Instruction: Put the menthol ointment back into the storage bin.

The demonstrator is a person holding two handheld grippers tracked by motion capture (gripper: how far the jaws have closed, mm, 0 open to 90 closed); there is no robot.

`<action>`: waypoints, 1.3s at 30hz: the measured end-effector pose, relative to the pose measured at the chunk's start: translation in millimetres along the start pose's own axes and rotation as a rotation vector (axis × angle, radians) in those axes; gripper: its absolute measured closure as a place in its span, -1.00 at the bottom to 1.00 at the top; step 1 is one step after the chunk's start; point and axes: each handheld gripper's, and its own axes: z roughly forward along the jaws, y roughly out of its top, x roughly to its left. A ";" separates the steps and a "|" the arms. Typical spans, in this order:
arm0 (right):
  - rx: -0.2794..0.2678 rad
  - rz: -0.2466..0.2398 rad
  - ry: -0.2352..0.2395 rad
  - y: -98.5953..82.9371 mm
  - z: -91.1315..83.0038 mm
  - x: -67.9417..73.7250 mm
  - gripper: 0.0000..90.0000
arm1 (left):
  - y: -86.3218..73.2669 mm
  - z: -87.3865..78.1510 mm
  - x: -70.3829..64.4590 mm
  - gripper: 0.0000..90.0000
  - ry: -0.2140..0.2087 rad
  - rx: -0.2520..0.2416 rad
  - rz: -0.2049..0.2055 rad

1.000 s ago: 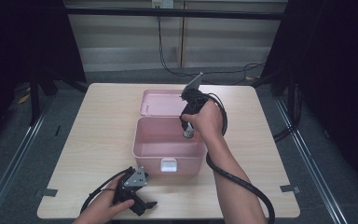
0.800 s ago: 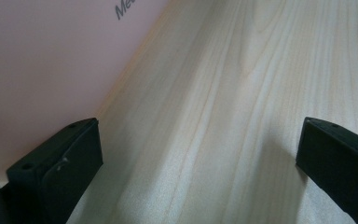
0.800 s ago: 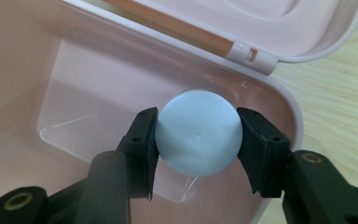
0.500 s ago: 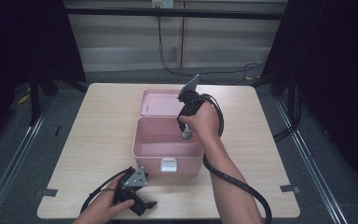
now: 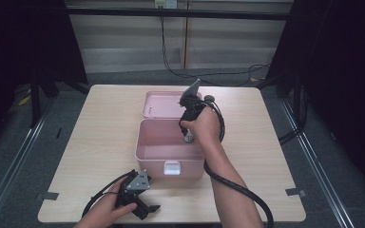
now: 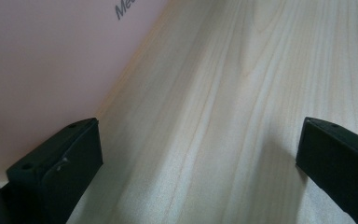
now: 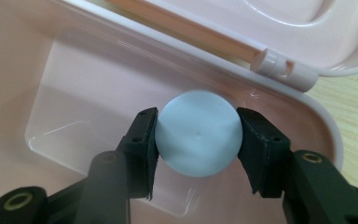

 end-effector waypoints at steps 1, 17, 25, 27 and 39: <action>0.000 0.000 0.000 0.0 0.0 0.0 0.13 | 0.0 0.0 0.0 -1.00 0.000 0.000 0.000; -0.020 -0.001 -0.011 -1.1 10.2 -0.8 0.12 | 0.0 0.0 0.1 -1.00 -0.002 -0.001 0.000; -0.021 -0.004 -0.025 -1.7 15.4 0.1 0.12 | 0.0 -0.1 0.0 -1.00 0.000 0.001 0.000; -0.026 -0.006 -0.030 -1.8 18.0 0.5 0.12 | 0.0 0.0 0.0 -1.00 0.001 0.001 0.000; -0.022 -0.018 -0.048 -3.3 25.3 0.9 0.12 | 0.0 0.0 0.0 -1.00 0.000 0.000 0.000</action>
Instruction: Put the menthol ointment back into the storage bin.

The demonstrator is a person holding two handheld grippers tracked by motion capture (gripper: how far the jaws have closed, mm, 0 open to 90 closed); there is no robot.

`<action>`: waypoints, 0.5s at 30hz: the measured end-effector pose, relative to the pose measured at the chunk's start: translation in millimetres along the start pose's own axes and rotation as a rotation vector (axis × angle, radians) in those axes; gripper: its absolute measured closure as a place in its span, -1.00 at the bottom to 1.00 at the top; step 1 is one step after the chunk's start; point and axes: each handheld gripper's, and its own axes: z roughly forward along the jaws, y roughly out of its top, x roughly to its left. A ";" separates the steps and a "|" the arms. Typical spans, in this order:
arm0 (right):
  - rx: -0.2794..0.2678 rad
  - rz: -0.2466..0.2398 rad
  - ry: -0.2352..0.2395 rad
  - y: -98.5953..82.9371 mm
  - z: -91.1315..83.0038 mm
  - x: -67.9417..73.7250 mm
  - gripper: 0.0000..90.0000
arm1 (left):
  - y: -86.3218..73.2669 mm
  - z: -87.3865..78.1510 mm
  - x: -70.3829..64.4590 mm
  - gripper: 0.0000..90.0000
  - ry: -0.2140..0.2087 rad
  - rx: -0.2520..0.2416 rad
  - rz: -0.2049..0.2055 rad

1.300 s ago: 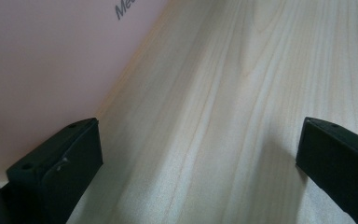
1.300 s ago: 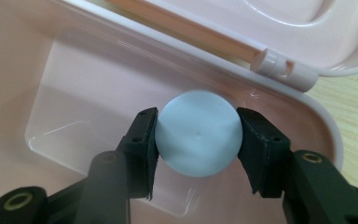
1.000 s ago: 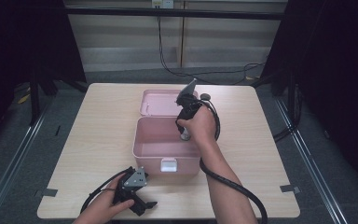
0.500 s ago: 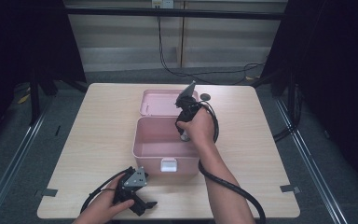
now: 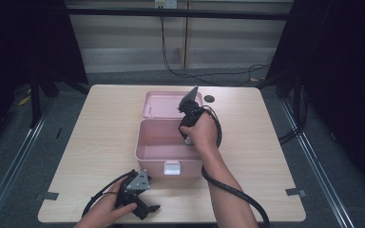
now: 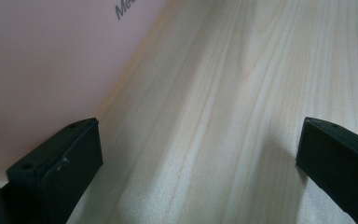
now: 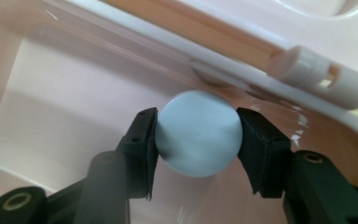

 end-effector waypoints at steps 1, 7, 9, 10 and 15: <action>0.000 0.000 0.000 0.0 0.0 0.0 0.12 | 0.0 0.0 0.0 -1.00 0.000 0.000 0.000; -0.006 -0.006 -0.016 -0.1 0.8 1.8 0.11 | 0.0 0.0 0.0 -1.00 0.000 0.000 0.000; -0.013 -0.005 -0.017 -0.5 0.8 1.8 0.12 | 0.0 0.0 0.0 -1.00 -0.002 -0.001 -0.001; -0.013 -0.005 -0.017 -0.5 0.8 1.8 0.12 | 0.0 0.0 0.0 -1.00 0.001 0.001 0.000; -0.024 -0.005 -0.014 -2.0 0.4 0.5 0.14 | 0.4 0.4 0.0 -1.00 0.000 0.001 0.001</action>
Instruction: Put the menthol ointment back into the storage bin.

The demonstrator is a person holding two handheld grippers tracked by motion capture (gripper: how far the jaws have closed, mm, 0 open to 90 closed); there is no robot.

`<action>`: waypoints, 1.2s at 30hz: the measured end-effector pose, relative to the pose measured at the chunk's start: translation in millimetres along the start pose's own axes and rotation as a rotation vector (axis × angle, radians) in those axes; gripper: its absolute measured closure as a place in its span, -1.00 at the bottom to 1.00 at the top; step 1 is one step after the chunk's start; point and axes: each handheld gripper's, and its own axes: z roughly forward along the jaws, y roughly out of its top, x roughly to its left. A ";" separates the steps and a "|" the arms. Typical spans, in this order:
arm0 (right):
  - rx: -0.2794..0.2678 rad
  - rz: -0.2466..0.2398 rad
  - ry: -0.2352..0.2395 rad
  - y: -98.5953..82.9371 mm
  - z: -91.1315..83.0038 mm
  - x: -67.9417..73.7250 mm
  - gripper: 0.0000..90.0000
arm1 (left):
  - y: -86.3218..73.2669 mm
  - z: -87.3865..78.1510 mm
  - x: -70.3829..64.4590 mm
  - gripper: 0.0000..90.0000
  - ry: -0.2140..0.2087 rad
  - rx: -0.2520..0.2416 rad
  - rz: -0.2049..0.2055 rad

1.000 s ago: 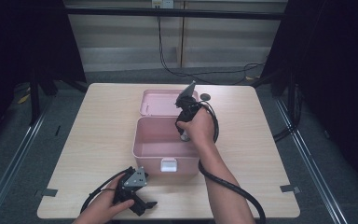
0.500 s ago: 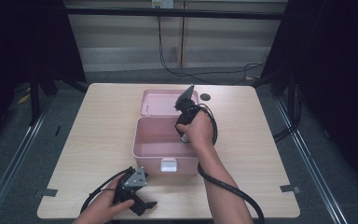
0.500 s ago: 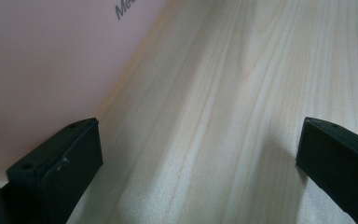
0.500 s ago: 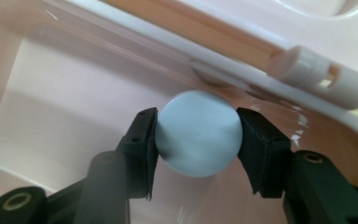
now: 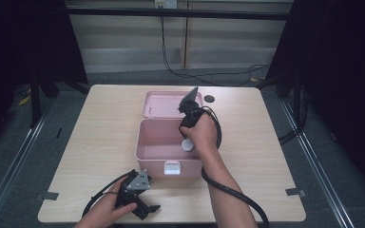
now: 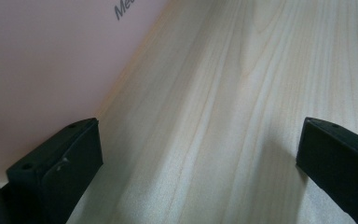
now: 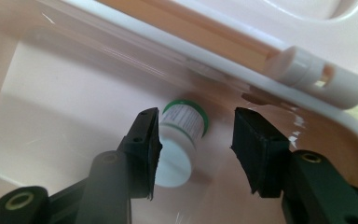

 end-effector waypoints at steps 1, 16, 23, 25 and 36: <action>0.000 0.000 0.000 0.0 0.0 0.0 0.14 | 0.0 0.0 0.0 -1.00 0.000 0.000 0.000; -0.003 -0.003 -0.008 -0.8 -6.5 -2.1 0.11 | 0.1 0.3 0.1 -1.00 -0.001 -0.005 0.002; 0.008 -0.013 0.016 -3.2 -13.1 -0.7 0.02 | 0.1 0.3 0.1 -1.00 -0.001 -0.005 0.002; 0.005 -0.016 0.022 -3.6 -13.8 -0.3 0.00 | 0.0 0.0 0.0 -1.00 0.000 0.000 -0.001; -0.017 -0.110 0.050 -9.8 -34.0 4.8 -0.22 | 0.0 0.0 0.0 -1.00 0.000 -0.001 0.001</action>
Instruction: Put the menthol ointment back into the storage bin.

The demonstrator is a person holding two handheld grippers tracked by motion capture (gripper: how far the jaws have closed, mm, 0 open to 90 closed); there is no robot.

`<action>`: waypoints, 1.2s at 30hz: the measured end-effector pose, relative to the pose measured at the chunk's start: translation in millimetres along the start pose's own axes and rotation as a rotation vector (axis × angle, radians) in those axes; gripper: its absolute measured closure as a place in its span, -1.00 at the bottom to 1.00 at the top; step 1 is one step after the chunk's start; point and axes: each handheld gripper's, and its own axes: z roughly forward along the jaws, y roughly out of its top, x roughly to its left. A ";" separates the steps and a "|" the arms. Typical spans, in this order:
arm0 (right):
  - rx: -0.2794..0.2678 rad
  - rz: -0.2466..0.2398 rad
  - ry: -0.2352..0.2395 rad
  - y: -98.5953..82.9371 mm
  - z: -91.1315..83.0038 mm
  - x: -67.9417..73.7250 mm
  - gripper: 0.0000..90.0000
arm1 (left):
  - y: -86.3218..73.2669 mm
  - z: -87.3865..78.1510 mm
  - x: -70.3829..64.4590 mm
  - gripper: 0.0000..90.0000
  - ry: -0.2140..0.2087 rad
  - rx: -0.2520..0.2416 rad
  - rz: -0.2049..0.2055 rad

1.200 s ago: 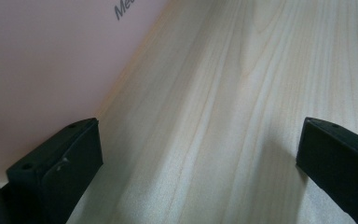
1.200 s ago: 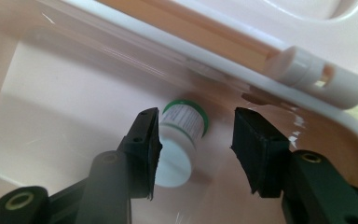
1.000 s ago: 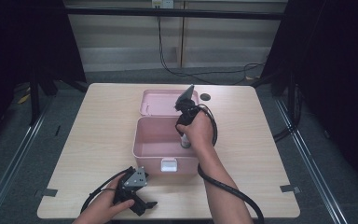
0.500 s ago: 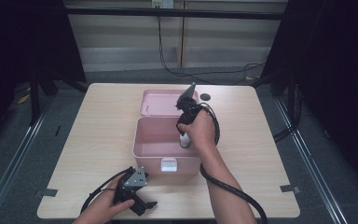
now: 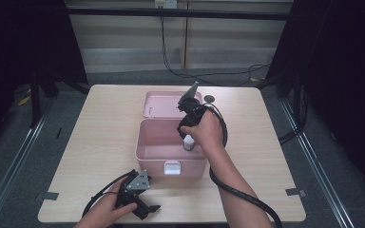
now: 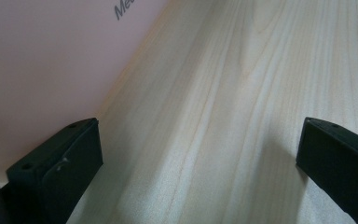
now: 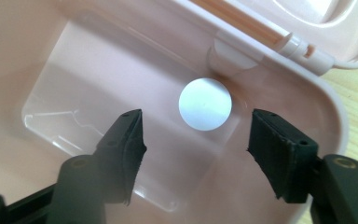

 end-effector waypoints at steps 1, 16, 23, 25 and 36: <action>0.000 -0.010 -0.001 -0.6 -1.4 0.3 -0.25 | 0.1 0.3 0.1 -1.00 -0.001 -0.004 0.002; -0.045 -0.125 0.036 -13.7 -24.8 -8.2 -0.48 | 0.0 0.3 -0.1 -1.00 0.003 -0.006 0.000; -0.068 -0.169 0.047 -21.1 -35.0 -15.9 -0.50 | -0.1 -0.2 -0.2 -1.00 0.004 0.002 -0.001; -0.074 -0.182 0.050 -22.9 -38.9 -17.2 -0.51 | 0.0 0.2 -0.1 -1.00 0.003 -0.004 0.001; -0.098 -0.238 0.070 -36.1 -57.1 -29.0 -0.54 | 0.0 0.0 -0.2 -1.00 0.006 -0.002 0.000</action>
